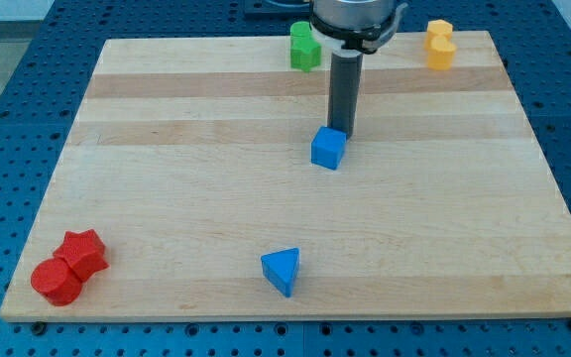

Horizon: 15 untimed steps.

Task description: Push the blue cube closer to the blue triangle

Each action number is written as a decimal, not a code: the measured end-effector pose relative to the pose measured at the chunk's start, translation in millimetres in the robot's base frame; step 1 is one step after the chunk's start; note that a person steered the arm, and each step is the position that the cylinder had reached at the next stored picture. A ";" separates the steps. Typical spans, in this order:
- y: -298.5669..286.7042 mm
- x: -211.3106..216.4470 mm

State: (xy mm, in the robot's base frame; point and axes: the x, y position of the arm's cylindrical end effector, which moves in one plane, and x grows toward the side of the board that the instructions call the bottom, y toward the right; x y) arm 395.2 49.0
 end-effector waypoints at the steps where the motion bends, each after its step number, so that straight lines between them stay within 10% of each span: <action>1: -0.2 0.0; 15: -45.8 95.1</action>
State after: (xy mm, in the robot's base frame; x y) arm 490.2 3.2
